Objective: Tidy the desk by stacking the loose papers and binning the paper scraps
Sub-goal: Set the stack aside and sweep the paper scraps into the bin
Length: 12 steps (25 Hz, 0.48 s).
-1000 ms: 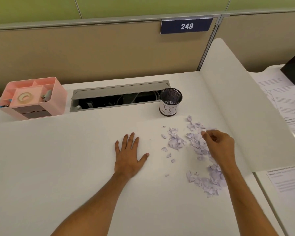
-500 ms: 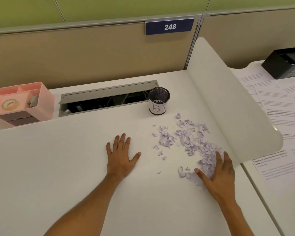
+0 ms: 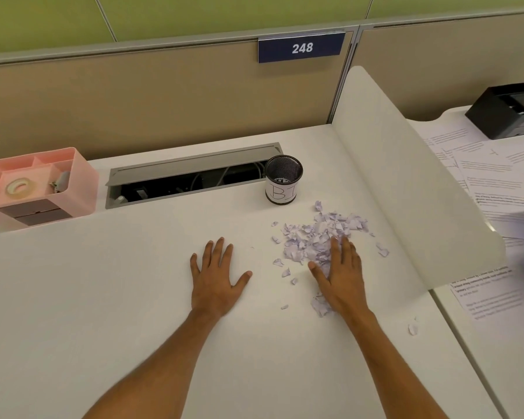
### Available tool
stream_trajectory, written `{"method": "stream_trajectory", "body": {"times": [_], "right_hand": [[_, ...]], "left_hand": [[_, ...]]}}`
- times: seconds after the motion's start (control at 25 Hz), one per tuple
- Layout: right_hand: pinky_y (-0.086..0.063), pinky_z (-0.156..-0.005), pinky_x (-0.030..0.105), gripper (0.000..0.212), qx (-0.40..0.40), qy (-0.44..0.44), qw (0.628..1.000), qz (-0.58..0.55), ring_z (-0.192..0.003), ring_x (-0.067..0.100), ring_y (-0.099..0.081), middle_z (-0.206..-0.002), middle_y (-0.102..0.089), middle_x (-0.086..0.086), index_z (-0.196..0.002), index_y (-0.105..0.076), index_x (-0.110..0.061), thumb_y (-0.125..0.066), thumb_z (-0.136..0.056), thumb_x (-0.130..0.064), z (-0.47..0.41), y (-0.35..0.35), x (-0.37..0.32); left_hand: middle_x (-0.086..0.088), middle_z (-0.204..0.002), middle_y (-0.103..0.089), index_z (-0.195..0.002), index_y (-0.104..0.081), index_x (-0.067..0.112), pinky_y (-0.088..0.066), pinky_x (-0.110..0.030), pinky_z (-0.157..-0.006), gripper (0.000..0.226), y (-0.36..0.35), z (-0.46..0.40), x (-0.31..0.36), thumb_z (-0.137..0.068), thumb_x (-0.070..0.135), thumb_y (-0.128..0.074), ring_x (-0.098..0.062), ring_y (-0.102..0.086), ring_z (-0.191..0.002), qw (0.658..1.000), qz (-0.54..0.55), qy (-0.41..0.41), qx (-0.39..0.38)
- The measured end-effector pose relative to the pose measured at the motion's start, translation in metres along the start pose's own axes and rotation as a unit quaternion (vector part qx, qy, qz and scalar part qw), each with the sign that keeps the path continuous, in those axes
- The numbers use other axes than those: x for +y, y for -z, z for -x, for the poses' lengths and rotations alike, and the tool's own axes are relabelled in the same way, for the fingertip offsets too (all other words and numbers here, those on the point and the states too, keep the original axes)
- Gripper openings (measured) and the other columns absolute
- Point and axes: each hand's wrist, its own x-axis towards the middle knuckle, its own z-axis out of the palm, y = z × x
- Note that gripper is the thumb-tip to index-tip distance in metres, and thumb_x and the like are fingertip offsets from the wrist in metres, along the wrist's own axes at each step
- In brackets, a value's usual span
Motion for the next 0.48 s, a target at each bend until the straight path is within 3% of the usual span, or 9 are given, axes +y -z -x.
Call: {"method": "stream_trajectory", "body": {"times": [0.12, 0.24, 0.32, 0.48], "right_hand": [[-0.006, -0.119, 0.046, 0.087, 0.031, -0.014, 0.999, 0.016, -0.149, 0.030, -0.008, -0.162, -0.009, 0.010, -0.154, -0.016, -0.022, -0.021, -0.085, -0.076, 0.017, 0.008, 0.008], [-0.011, -0.117, 0.056, 0.093, 0.092, -0.160, 0.982, 0.036, -0.146, 0.040, -0.010, -0.158, -0.015, 0.019, -0.150, -0.025, -0.017, -0.017, -0.081, -0.078, 0.056, 0.017, 0.048], [-0.014, -0.114, 0.059, 0.099, 0.077, -0.225, 0.970, 0.042, -0.143, 0.045, -0.012, -0.156, -0.016, 0.025, -0.149, -0.026, -0.012, -0.015, -0.079, -0.080, 0.076, 0.018, 0.068], [-0.015, -0.115, 0.056, 0.102, 0.029, -0.183, 0.982, 0.041, -0.143, 0.047, -0.014, -0.156, -0.015, 0.029, -0.151, -0.021, -0.008, -0.012, -0.080, -0.080, 0.068, 0.006, 0.052]], "left_hand": [[0.000, -0.162, -0.017, -0.151, -0.030, 0.020, -0.004, -0.053, -0.120, 0.084, 0.000, 0.000, 0.000, -0.087, 0.073, -0.018, -0.021, -0.007, -0.150, 1.000, 0.001, 0.001, 0.001], [0.001, -0.162, -0.016, -0.151, -0.029, 0.021, -0.002, -0.052, -0.120, 0.083, 0.001, 0.001, 0.001, -0.087, 0.072, -0.018, -0.020, -0.006, -0.150, 1.000, 0.003, 0.003, 0.000], [0.001, -0.162, -0.017, -0.151, -0.029, 0.021, -0.003, -0.052, -0.120, 0.083, 0.001, 0.000, 0.001, -0.087, 0.072, -0.020, -0.020, -0.007, -0.150, 1.000, 0.003, 0.004, 0.001], [-0.001, -0.161, -0.020, -0.150, -0.033, 0.019, -0.006, -0.054, -0.119, 0.082, 0.000, 0.000, 0.001, -0.087, 0.072, -0.022, -0.022, -0.010, -0.150, 1.000, 0.010, 0.003, 0.006]]}}
